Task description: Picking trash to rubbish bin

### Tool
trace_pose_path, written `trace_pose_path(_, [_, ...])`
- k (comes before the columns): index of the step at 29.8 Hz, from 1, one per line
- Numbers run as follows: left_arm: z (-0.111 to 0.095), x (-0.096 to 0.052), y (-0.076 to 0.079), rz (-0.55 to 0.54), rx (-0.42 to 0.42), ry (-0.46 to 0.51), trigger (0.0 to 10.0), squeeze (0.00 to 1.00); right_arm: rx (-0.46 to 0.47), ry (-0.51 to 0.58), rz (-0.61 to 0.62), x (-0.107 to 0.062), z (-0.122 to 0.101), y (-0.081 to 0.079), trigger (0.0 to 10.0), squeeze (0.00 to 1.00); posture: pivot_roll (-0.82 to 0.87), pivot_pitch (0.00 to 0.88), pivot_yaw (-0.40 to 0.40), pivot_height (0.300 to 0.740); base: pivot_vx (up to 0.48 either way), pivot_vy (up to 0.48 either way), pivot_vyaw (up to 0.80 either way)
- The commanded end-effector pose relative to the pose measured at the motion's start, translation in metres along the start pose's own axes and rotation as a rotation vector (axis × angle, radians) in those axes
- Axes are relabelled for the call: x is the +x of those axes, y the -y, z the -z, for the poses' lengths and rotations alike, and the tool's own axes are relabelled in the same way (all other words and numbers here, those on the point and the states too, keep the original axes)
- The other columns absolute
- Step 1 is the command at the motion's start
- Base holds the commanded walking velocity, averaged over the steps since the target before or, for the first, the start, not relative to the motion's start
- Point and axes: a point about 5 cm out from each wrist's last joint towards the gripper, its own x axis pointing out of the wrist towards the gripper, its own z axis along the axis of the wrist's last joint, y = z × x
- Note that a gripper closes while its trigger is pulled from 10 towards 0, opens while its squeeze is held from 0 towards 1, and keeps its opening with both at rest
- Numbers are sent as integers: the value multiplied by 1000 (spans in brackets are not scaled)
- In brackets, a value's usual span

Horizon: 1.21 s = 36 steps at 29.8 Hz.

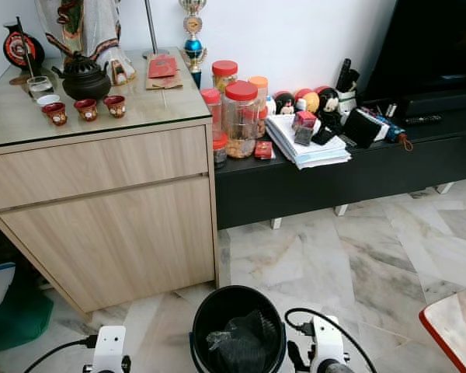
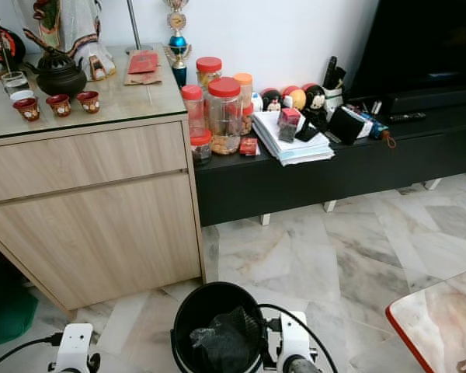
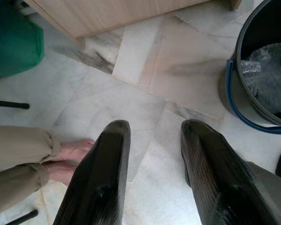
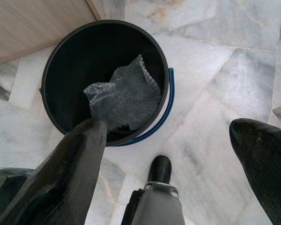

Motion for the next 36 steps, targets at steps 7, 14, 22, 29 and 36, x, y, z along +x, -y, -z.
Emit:
trace_pose_path(7, [5, -1, -1, 6, 12, -29, 10000, 0, 16, 1, 2, 0, 1, -1, 10000, 0, 48, 0, -1, 740, 0, 0, 0])
trace_pose_path(14, [3, 0, 1, 13, 12, -26, 10000, 0, 12, -1, -3, 0, 1, -2, 10000, 0, 49, 0, -3, 740, 0, 0, 0])
trace_pose_path(22, [4, 0, 2, 14, 5, -30, 10000, 0, 18, -2, -2, 0, 1, -2, 10000, 0, 52, 0, -8, 740, 0, 0, 0])
trace_pose_path(29, [4, 0, 3, 14, -1, -31, 10000, 0, 19, -1, -3, 0, 1, -2, 10000, 0, 55, 0, -10, 740, 0, 0, 0])
trace_pose_path(36, [4, 0, 3, 14, -4, -29, 10000, 0, 18, -1, -10, 0, 1, -4, 10000, 0, 58, 0, -11, 740, -103, 0, 0])
